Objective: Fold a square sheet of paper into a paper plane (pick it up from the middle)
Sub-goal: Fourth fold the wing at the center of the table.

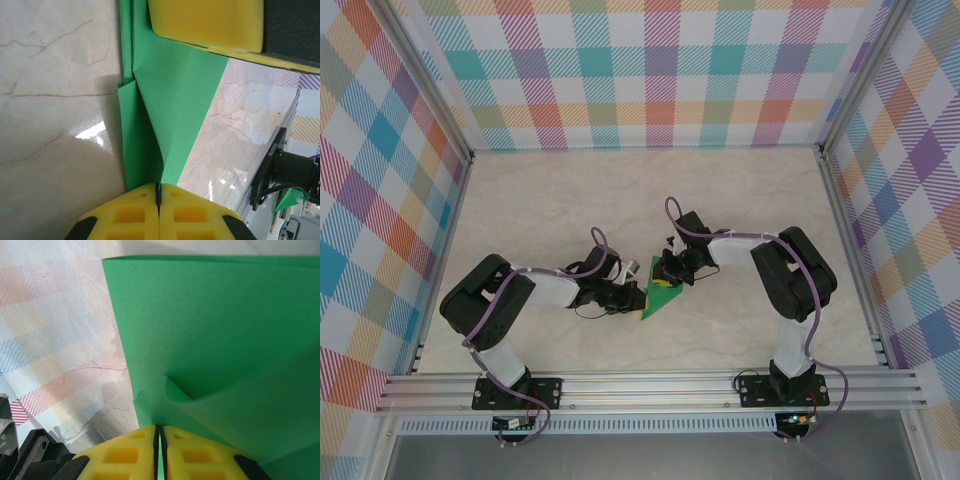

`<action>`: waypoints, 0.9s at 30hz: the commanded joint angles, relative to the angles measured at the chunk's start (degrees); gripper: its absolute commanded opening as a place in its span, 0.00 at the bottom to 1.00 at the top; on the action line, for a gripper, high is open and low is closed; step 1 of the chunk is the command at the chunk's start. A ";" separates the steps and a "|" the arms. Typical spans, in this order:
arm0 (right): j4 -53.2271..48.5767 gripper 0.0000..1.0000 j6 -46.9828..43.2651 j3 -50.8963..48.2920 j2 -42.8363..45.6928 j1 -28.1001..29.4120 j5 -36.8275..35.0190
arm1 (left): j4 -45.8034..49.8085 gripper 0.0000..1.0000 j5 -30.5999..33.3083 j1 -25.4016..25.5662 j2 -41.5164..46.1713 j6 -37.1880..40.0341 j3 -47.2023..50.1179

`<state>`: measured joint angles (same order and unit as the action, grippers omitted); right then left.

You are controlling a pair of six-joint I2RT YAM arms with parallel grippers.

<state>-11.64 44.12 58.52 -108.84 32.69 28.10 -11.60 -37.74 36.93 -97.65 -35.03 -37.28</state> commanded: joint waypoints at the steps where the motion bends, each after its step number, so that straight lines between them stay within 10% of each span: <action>1: -3.23 0.13 -1.44 -0.95 -3.49 0.18 -3.58 | 3.11 0.01 0.38 -0.72 0.92 0.05 1.35; 27: -4.32 0.13 -2.02 -1.29 -3.66 0.18 -4.30 | 8.56 0.10 -0.59 -0.55 4.00 1.90 3.04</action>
<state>-11.60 43.99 58.52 -109.03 32.80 28.62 -9.02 -36.51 36.93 -95.11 -34.44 -36.29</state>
